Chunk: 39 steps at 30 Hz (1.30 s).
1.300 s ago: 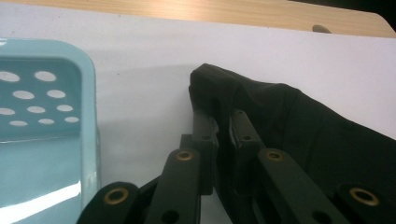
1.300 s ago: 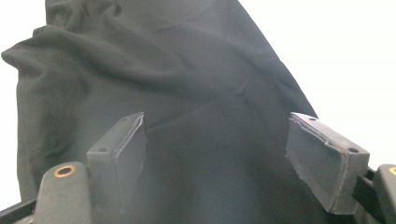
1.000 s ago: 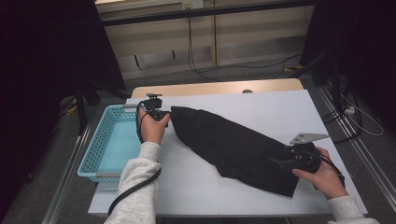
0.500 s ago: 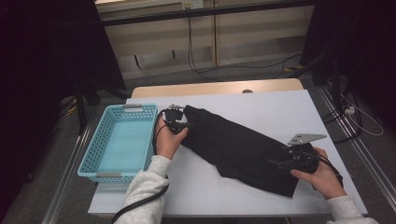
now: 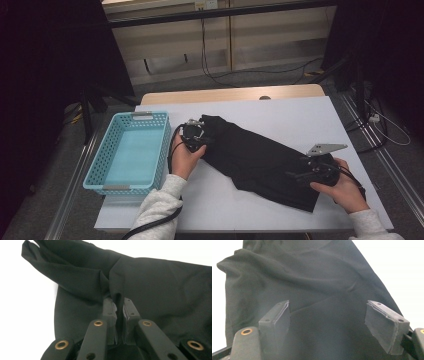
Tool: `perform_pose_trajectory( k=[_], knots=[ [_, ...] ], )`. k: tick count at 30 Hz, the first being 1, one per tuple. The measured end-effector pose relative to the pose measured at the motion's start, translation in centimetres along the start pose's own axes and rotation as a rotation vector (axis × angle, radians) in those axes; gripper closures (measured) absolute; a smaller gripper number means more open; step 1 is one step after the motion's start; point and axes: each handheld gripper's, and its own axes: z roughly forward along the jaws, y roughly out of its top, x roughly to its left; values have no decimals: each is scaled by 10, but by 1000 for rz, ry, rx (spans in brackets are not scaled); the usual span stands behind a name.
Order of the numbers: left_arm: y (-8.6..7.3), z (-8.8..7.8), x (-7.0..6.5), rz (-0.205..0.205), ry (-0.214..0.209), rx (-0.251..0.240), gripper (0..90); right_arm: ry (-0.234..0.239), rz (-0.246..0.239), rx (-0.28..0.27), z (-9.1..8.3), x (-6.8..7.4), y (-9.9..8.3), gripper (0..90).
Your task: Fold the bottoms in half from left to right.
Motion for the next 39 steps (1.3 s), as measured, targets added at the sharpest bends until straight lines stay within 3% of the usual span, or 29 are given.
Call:
perform_pose_trajectory(
  k=[11, 15, 25, 30, 39],
  knots=[
    [5, -2, -13, 70, -44, -26, 832, -1, -2, -1, -1, -1, 0, 210],
    [4, 0, -21, 116, -87, -12, 832, 0, 1, -1, 0, 0, -1, 210],
    [-4, 5, -41, 196, -147, 28, 831, 1, -1, 0, 0, 0, -1, 208],
    [-9, 9, -48, 220, -174, 51, 831, 4, -5, 4, 1, 1, -1, 208],
    [-14, 12, -49, 225, -171, 70, 829, 5, -9, 3, 2, 1, 1, 206]
  ],
)
